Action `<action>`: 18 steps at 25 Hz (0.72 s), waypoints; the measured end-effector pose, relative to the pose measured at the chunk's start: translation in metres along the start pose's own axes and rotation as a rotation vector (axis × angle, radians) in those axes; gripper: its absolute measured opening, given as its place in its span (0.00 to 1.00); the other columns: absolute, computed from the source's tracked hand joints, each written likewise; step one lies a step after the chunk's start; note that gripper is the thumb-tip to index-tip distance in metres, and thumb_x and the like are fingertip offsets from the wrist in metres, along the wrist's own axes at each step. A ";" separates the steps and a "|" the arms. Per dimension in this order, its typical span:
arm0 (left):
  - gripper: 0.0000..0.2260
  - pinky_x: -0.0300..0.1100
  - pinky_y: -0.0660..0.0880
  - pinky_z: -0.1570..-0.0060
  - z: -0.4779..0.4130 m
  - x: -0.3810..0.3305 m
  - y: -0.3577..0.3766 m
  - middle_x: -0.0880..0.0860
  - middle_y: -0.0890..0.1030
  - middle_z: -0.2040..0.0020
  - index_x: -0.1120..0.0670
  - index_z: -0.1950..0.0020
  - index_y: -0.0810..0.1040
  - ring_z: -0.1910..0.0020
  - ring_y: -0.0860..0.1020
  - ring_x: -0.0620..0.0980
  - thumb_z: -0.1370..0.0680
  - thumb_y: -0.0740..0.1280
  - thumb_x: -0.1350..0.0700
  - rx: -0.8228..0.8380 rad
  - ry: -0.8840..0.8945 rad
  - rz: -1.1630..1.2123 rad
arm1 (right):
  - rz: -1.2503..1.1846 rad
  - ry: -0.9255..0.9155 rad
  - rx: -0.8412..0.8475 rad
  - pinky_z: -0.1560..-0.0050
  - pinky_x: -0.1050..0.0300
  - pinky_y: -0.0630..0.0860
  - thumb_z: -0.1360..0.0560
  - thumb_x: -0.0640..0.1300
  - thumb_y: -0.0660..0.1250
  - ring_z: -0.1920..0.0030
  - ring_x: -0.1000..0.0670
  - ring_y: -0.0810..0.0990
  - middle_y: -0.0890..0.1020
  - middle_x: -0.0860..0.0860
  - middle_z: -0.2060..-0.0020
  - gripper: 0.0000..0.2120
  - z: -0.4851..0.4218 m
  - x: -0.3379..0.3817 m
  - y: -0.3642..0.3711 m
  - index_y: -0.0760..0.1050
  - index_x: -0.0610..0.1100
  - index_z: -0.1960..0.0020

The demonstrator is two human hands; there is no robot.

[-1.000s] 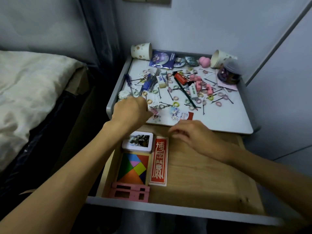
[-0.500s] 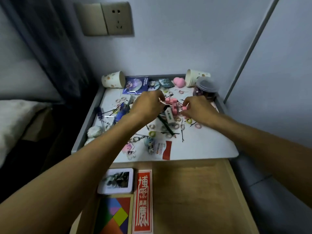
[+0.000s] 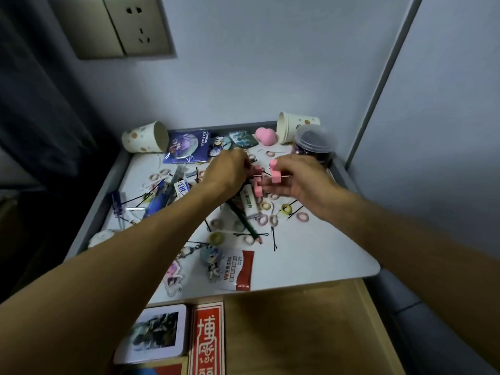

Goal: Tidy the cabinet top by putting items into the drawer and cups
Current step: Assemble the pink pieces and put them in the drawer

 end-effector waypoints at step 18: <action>0.05 0.28 0.72 0.64 0.132 0.012 -0.076 0.46 0.84 0.59 0.50 0.53 0.83 0.61 0.80 0.40 0.28 0.75 0.54 -0.136 -0.252 0.694 | 1.336 -0.025 -0.199 0.61 0.55 0.68 0.29 0.61 0.70 0.52 0.41 0.79 0.80 0.45 0.54 0.21 -0.020 0.002 0.037 0.72 0.43 0.55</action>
Point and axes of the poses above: each hand's wrist, its own z-axis away from the middle knuckle, its own y-axis out of the palm, x = y × z, the point moved 5 cm from there along -z, towards the middle knuckle
